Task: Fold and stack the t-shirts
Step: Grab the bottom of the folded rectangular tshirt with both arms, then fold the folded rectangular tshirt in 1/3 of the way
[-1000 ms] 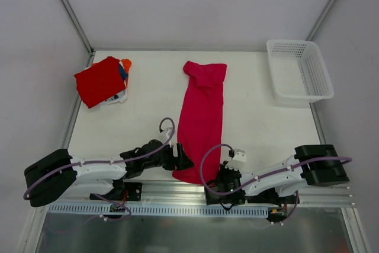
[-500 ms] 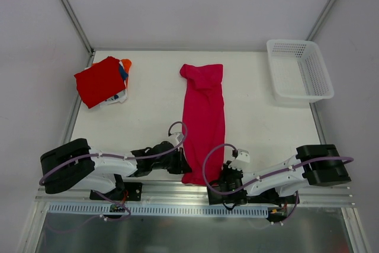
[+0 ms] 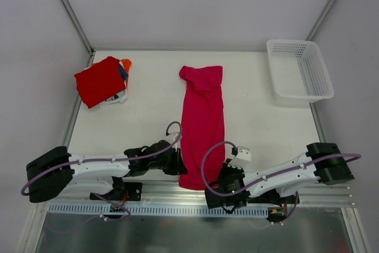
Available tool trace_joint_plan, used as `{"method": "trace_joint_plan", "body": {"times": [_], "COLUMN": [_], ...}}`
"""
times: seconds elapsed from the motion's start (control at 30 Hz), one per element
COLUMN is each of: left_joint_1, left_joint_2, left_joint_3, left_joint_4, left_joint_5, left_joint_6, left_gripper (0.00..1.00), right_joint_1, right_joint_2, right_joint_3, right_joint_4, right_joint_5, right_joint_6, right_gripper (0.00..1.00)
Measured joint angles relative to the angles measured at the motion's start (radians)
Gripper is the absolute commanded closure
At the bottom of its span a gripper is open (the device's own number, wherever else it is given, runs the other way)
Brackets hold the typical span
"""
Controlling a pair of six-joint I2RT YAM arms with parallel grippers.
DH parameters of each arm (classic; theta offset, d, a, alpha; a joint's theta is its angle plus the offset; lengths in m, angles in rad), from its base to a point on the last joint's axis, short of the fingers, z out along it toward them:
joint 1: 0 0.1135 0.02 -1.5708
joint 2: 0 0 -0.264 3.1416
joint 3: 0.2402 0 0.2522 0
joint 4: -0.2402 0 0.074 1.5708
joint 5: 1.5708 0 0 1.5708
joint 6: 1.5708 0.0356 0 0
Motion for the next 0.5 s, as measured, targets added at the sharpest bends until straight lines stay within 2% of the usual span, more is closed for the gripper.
{"method": "trace_joint_plan", "body": {"times": [0.23,0.5], "left_joint_1": [0.000,0.000], "left_joint_2": [-0.193,-0.224], "left_joint_3": [0.066,0.142], "left_joint_4": [-0.162,-0.299], "left_joint_5": [-0.018,-0.087], "left_joint_6": [0.034,0.089], "left_gripper": [1.00,0.99], "right_joint_1": [0.007,-0.039], "right_joint_2": [-0.047,-0.047], "right_joint_3": [0.140,0.171], "right_joint_4": [-0.143,-0.227], "right_joint_5": [0.095,0.160], "right_joint_6": [-0.005,-0.021], "right_gripper": [1.00,0.99]}}
